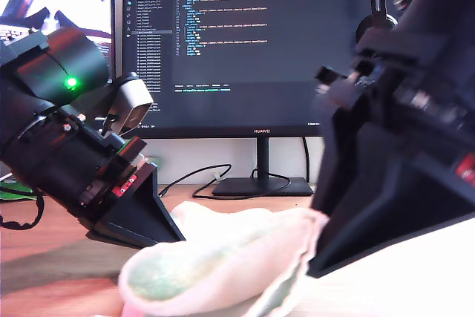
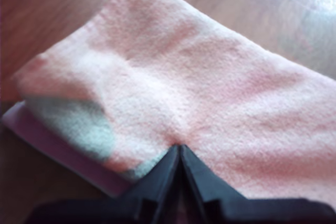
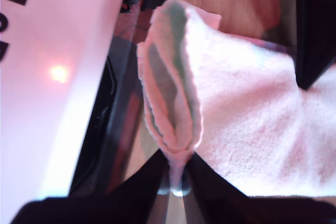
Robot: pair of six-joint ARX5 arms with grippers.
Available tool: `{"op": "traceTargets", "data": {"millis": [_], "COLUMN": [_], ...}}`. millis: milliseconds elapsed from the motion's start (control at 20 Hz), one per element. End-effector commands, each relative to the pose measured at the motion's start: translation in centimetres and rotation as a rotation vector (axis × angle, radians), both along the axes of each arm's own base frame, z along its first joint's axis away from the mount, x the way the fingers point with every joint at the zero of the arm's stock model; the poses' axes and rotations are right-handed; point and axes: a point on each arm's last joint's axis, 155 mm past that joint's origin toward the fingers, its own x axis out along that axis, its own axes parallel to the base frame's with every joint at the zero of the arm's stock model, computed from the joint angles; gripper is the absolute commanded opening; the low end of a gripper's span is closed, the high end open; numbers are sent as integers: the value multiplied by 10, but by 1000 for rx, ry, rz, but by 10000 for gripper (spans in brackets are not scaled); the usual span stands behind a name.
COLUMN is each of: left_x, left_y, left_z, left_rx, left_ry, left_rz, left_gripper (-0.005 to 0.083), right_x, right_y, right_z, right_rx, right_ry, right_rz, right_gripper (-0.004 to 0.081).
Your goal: Fold the tea towel to a neat square and place it to the right
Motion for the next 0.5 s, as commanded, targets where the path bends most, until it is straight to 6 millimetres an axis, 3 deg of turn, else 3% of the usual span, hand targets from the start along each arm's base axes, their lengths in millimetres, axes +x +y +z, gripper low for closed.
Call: {"op": "traceTargets", "data": {"millis": [0, 450], "left_x": [-37, -73], "left_y": [22, 22], "left_z": [-40, -46], "left_rx": [123, 210], "left_ry": [151, 257], "left_rz": [-8, -78], "left_gripper": [-20, -20], "right_x": [-6, -4], "right_y": [-4, 2], "right_z": [-4, 6], "right_rx": [-7, 64], "right_ry": [14, 135], "right_rz": [-1, -184], "right_gripper": [-11, -11]}}
